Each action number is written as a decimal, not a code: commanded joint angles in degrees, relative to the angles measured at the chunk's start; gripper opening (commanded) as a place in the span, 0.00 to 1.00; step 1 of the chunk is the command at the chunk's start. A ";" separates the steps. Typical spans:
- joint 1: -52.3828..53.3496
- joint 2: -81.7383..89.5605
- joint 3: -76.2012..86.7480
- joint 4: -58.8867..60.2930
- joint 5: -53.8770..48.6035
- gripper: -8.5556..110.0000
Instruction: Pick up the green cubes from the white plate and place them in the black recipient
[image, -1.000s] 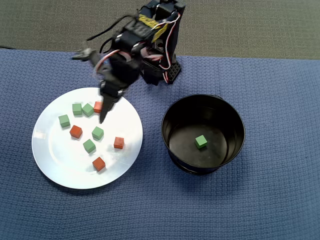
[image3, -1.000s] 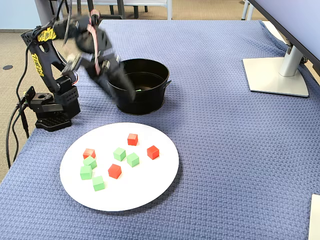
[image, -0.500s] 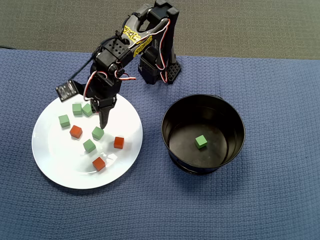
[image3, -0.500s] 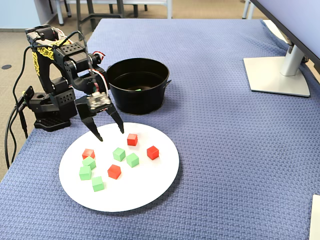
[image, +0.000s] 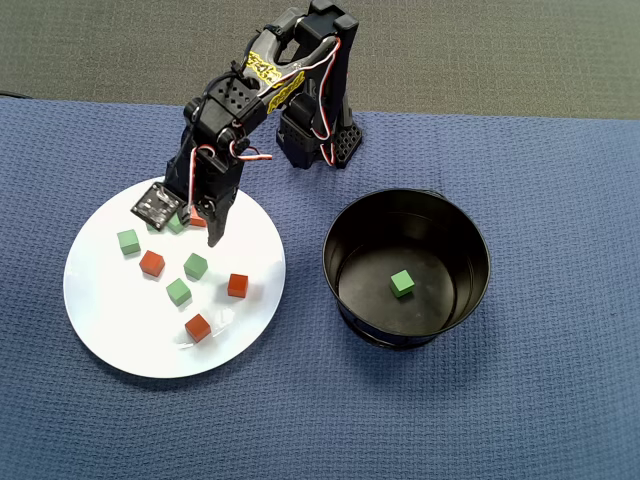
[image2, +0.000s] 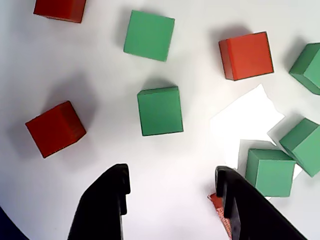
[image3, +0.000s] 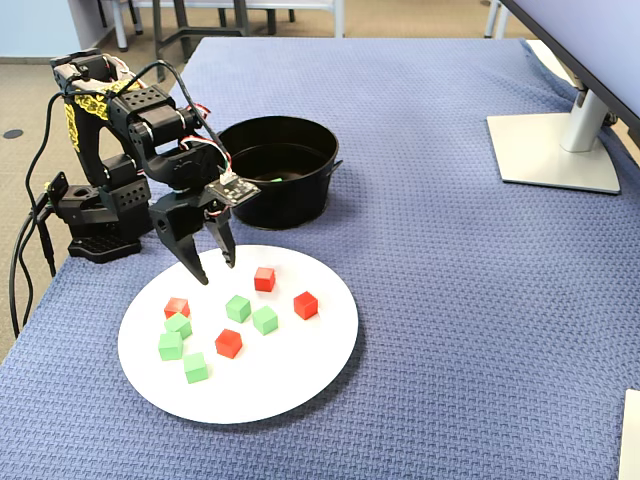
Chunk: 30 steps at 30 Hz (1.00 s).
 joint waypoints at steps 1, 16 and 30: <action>0.79 0.88 -0.44 -3.96 -3.25 0.20; 0.79 -7.03 2.81 -14.33 -3.60 0.21; 0.35 -10.72 3.60 -18.19 -2.81 0.22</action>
